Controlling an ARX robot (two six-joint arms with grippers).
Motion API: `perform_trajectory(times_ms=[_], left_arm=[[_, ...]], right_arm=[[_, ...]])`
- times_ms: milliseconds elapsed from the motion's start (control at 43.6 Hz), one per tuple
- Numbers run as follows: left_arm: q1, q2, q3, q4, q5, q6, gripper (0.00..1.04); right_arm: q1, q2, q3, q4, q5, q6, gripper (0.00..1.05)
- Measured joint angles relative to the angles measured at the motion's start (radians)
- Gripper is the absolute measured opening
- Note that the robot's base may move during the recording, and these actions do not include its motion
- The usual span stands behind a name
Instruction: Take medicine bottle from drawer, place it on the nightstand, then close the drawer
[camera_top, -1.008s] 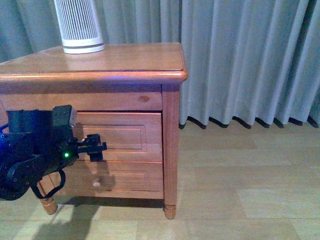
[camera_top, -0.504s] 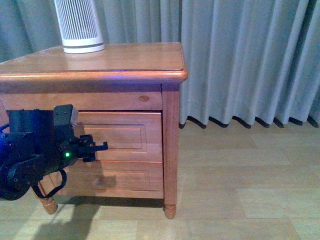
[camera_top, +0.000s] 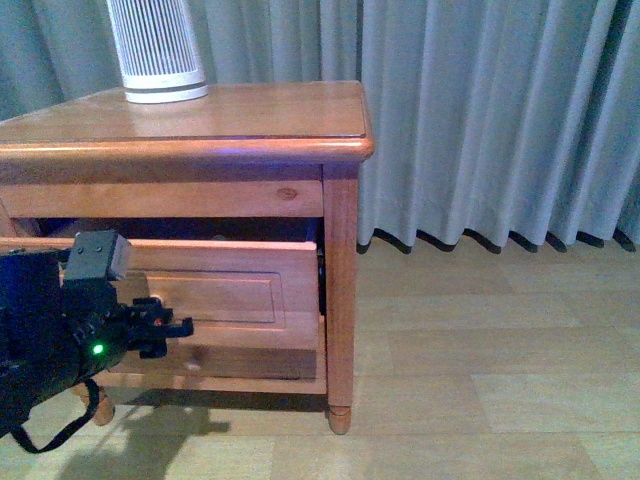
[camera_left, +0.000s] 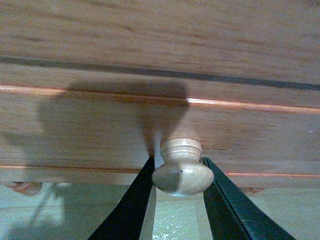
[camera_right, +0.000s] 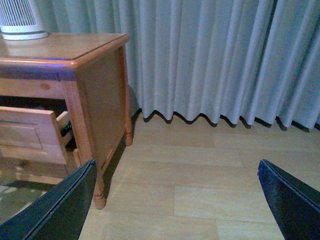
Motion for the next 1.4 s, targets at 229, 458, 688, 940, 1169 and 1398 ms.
perform_trajectory(times_ms=[229, 458, 688, 940, 1169, 1398], left_arm=[[0.050, -0.100, -0.262, 0.139, 0.057, 0.051, 0.25], [0.100, -0.174, -0.436, 0.205, 0.109, 0.091, 0.25], [0.153, -0.275, -0.610, 0.234, 0.139, 0.130, 0.25], [0.217, -0.315, -0.715, 0.253, 0.092, 0.159, 0.36], [0.219, -0.342, -0.715, 0.249, 0.080, 0.157, 0.79], [0.208, -0.425, -0.730, 0.208, 0.060, 0.139, 0.98]], right_arm=[[0.000, 0.000, 0.000, 0.000, 0.000, 0.000, 0.98], [0.000, 0.000, 0.000, 0.000, 0.000, 0.000, 0.98], [0.000, 0.000, 0.000, 0.000, 0.000, 0.000, 0.98], [0.000, 0.000, 0.000, 0.000, 0.001, 0.000, 0.98], [0.000, 0.000, 0.000, 0.000, 0.000, 0.000, 0.98], [0.000, 0.000, 0.000, 0.000, -0.001, 0.000, 0.98]])
